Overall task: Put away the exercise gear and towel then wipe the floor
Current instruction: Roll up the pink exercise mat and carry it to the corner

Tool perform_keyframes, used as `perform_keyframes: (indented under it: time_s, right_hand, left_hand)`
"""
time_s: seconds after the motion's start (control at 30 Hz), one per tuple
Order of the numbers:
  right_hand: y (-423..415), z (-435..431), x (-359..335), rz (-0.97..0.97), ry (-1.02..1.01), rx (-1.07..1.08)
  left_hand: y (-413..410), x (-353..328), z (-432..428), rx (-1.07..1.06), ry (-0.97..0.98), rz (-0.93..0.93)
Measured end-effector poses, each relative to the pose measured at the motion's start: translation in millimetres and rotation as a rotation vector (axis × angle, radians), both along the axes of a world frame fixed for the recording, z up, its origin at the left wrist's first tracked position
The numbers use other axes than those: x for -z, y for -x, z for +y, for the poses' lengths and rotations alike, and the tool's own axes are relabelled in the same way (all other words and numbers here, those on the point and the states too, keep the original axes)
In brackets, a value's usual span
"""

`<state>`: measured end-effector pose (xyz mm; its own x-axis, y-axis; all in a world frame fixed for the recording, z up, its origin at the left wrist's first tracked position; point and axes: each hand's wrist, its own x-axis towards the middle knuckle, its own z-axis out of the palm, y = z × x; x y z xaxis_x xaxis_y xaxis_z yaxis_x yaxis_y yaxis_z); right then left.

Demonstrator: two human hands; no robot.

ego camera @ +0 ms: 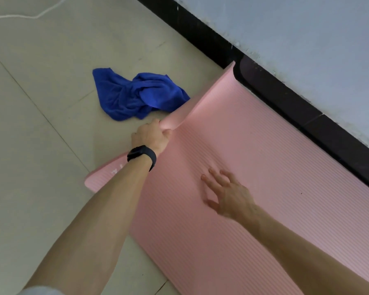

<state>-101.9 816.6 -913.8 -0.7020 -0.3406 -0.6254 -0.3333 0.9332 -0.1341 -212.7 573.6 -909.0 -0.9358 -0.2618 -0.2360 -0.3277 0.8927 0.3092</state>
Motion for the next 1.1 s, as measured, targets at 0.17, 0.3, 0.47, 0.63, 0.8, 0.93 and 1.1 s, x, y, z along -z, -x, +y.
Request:
perform_keyframes:
  time_s: [0.17, 0.3, 0.47, 0.63, 0.8, 0.93, 1.1]
  right_hand:
    - [37, -24, -37, -0.114, 0.152, 0.318]
    - [90, -65, -50, -0.141, 0.849, 1.109]
    - [131, -104, -32, -0.207, 0.923, 1.316]
    - [145, -109, -13, -0.181, 0.904, 1.425]
    - [137, -97, -1, -0.383, 1.228, 1.512]
    - [121, -86, 14, -0.451, 1.257, 1.474]
    - [134, -86, 12, -0.44, 1.272, 1.449]
  left_hand:
    - [-10, 2, 19, 0.117, 0.3, 0.123]
    - [-13, 4, 21, 0.162, 0.466, 0.169]
    - [-39, 6, 31, 0.21, 0.378, 0.215]
    - [-49, 0, 35, 0.194, 0.302, 0.266]
    - [-37, -9, 19, 0.151, 0.024, 0.142]
    - [-18, -3, 7, 0.16, -0.096, -0.105]
    - [-21, 11, 16, 0.137, -0.169, -0.046]
